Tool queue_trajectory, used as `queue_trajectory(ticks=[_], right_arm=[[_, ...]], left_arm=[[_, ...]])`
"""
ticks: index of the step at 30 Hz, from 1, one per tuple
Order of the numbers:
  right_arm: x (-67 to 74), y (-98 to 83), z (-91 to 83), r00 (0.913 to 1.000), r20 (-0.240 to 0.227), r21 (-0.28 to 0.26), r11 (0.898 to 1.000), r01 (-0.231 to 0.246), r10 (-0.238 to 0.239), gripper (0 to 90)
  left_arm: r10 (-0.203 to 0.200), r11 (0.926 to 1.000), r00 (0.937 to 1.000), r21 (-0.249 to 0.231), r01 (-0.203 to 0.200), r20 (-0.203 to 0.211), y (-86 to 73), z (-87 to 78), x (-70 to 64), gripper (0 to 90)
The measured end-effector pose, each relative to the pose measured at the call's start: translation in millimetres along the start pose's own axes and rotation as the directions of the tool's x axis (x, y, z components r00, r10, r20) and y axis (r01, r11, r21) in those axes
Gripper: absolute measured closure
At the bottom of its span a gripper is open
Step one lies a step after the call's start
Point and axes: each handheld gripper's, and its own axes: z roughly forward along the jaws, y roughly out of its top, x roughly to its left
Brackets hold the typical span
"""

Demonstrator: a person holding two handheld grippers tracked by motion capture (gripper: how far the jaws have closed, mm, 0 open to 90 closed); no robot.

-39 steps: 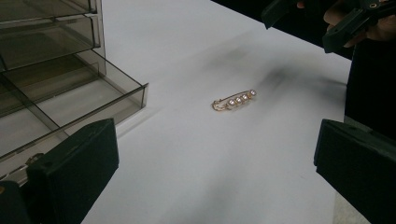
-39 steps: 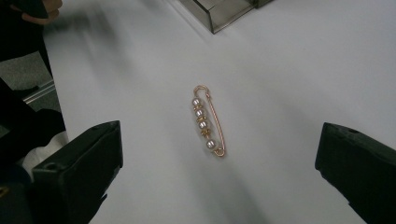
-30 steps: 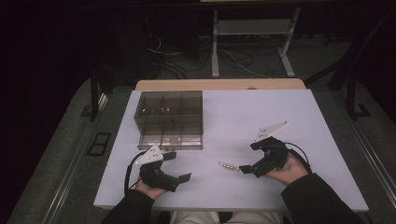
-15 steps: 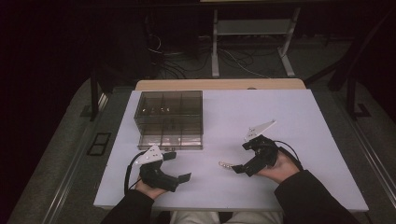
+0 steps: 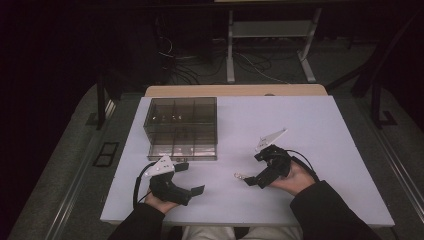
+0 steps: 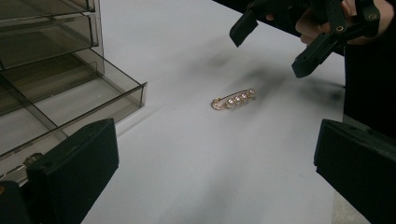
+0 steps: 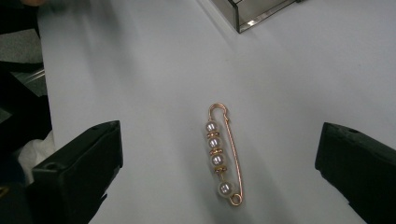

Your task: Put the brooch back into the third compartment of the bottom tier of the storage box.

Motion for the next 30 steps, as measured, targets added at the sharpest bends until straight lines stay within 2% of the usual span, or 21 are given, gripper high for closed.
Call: queue_trajectory(ticks=[15, 28, 30], right_arm=[[-6.3, 0.4, 19.0, 0.9998, -0.016, 0.024, 1.0, -0.011, 0.011, 0.3], [-8.8, -0.5, 34.2, 0.9997, -0.024, 0.045, 0.999, 0.006, -0.005, 0.4], [-8.5, -0.6, 35.3, 0.9996, -0.027, 0.043, 0.999, -0.002, 0.003, 0.4]], left_arm=[[0.003, 1.0, 1.0, 0.001, -0.003, 0.003, 0.2, 0.1, 0.0, 0.0], [0.004, 1.0, 1.0, 0.004, -0.004, 0.004, 0.2, 0.4, 0.1, 0.0], [0.004, 1.0, 1.0, 0.003, -0.004, 0.005, 0.2, 0.4, 0.2, 0.0]])
